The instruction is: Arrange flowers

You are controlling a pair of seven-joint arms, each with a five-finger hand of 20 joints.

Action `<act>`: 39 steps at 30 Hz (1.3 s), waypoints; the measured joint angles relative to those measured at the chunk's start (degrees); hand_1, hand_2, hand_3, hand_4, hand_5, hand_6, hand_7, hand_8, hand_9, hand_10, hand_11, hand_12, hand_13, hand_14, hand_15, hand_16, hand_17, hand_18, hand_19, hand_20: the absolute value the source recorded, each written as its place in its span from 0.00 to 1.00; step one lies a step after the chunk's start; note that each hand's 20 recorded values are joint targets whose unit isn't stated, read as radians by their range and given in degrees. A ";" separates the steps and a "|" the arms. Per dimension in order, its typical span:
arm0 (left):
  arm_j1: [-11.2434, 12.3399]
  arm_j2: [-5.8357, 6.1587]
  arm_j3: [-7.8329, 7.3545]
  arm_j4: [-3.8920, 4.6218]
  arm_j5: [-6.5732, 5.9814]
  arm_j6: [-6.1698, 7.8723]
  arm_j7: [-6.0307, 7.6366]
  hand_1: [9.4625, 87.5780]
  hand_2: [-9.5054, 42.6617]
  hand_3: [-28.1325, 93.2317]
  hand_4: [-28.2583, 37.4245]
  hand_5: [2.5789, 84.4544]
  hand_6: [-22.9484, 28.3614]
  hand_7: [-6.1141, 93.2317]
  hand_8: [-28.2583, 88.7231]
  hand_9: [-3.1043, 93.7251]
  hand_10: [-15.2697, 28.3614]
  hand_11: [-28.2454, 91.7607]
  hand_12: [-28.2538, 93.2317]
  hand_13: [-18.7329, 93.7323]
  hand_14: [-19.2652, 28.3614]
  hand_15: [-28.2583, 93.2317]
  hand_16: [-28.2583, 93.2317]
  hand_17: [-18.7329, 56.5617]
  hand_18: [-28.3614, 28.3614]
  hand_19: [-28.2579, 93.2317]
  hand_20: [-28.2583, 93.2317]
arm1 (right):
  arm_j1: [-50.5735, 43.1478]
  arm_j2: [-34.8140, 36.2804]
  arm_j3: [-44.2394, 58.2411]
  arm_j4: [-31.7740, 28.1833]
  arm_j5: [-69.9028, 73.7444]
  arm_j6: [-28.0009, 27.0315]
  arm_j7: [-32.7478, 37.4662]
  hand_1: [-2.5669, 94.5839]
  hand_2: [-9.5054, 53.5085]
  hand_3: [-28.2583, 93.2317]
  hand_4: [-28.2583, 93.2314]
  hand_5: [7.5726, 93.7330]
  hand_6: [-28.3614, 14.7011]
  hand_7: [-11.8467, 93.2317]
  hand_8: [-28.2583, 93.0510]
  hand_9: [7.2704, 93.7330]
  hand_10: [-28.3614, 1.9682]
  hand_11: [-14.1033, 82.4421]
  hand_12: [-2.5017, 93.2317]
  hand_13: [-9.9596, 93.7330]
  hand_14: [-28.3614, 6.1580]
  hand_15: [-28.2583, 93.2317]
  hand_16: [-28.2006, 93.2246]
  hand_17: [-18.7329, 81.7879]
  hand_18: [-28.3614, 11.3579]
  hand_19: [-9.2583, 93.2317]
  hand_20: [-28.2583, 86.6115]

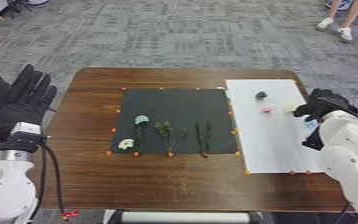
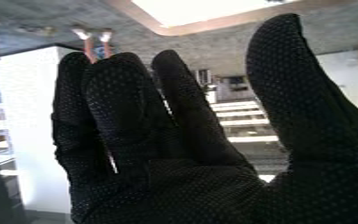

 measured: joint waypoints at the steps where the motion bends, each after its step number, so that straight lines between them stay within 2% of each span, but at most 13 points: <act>1: 0.10 -0.01 -0.10 -0.06 0.00 -0.02 0.00 0.15 0.44 0.81 0.00 0.46 0.57 0.13 0.18 0.34 0.62 0.34 0.31 0.37 0.61 0.35 0.21 0.20 0.68 0.37 0.32 | -0.02 0.00 0.07 0.27 0.00 -0.29 0.35 0.37 0.00 0.89 0.00 0.48 0.36 0.16 0.18 0.43 0.17 0.27 0.19 0.68 0.37 0.87 0.49 0.44 0.04 0.83 0.50; 12: 1.50 -0.53 -1.32 -0.90 -0.03 -0.07 0.20 0.15 0.44 0.81 0.00 0.46 0.57 0.13 0.18 0.34 0.62 0.34 0.31 0.37 0.62 0.35 0.21 0.20 0.68 0.37 0.32 | 0.87 -0.25 -1.74 6.94 0.23 -0.91 1.64 0.42 0.00 0.87 0.00 0.49 0.37 0.18 0.17 0.45 0.21 0.29 0.19 0.68 0.39 0.88 0.48 0.44 0.05 0.83 0.50; 19: 2.15 -0.67 -1.60 -1.42 -0.05 -0.05 0.31 0.15 0.44 0.81 0.00 0.46 0.57 0.13 0.18 0.35 0.63 0.34 0.31 0.37 0.62 0.35 0.21 0.20 0.68 0.38 0.32 | 2.88 -1.00 -4.87 10.33 0.18 -1.50 1.49 0.46 0.00 0.86 0.00 0.51 0.41 0.20 0.17 0.48 0.26 0.30 0.19 0.69 0.43 0.88 0.48 0.45 0.07 0.83 0.49; 25: 2.48 -0.86 -1.94 -1.57 -0.25 -0.06 0.44 0.15 0.44 0.81 0.00 0.46 0.57 0.13 0.18 0.35 0.63 0.34 0.31 0.37 0.62 0.35 0.21 0.20 0.68 0.38 0.32 | 3.89 -1.20 -6.74 11.97 0.02 1.43 0.14 0.50 0.00 0.88 0.00 0.62 0.52 0.24 0.15 0.59 0.39 0.35 0.19 0.73 0.48 0.87 0.48 0.48 0.09 0.84 0.49; 29: 2.57 -0.96 -1.96 -1.60 -0.29 -0.10 0.45 0.15 0.44 0.82 0.00 0.46 0.57 0.13 0.18 0.35 0.63 0.34 0.31 0.37 0.62 0.36 0.21 0.20 0.68 0.38 0.32 | 4.04 -1.20 -7.87 12.68 -1.49 5.24 -0.24 0.53 0.00 0.90 0.00 0.68 0.57 0.27 0.14 0.66 0.44 0.37 0.21 0.75 0.50 0.86 0.50 0.49 0.10 0.84 0.49; 32: 2.77 -1.03 -2.03 -1.71 -0.30 -0.13 0.45 0.15 0.44 0.82 0.00 0.46 0.57 0.13 0.18 0.35 0.63 0.34 0.31 0.37 0.62 0.36 0.21 0.20 0.68 0.37 0.32 | 3.97 -1.20 -8.37 13.05 -3.55 5.74 -0.63 0.56 0.00 0.89 0.00 0.70 0.61 0.30 0.15 0.69 0.46 0.38 0.22 0.75 0.53 0.84 0.53 0.50 0.11 0.85 0.50; 33: 2.85 -1.04 -2.07 -1.73 -0.30 -0.17 0.45 0.15 0.44 0.82 0.00 0.46 0.57 0.13 0.18 0.35 0.63 0.34 0.31 0.37 0.63 0.36 0.21 0.20 0.68 0.37 0.32 | 3.91 -1.20 -8.37 13.12 -4.03 5.73 -0.79 0.56 0.00 0.89 0.00 0.71 0.61 0.30 0.17 0.70 0.47 0.38 0.24 0.75 0.54 0.84 0.54 0.50 0.11 0.85 0.50; 36: 3.13 -1.07 -2.33 -1.79 -0.30 -0.30 0.45 0.15 0.44 0.81 0.00 0.46 0.57 0.13 0.18 0.35 0.63 0.34 0.31 0.37 0.63 0.36 0.21 0.20 0.68 0.37 0.32 | 3.61 -1.17 -8.18 13.24 -4.72 5.87 -1.18 0.64 0.00 0.82 0.00 0.74 0.62 0.35 0.26 0.78 0.59 0.27 0.38 0.77 0.54 0.84 0.54 0.51 0.11 0.85 0.51; 39: 3.44 -1.08 -2.61 -1.90 -0.30 -0.42 0.44 0.16 0.44 0.81 0.00 0.46 0.57 0.13 0.18 0.35 0.63 0.34 0.31 0.37 0.62 0.35 0.21 0.20 0.68 0.38 0.32 | 2.98 -1.12 -7.84 13.33 -5.08 6.74 -1.44 0.64 0.00 0.81 0.00 0.77 0.63 0.39 0.28 0.82 0.61 0.26 0.42 0.78 0.54 0.84 0.53 0.51 0.12 0.85 0.51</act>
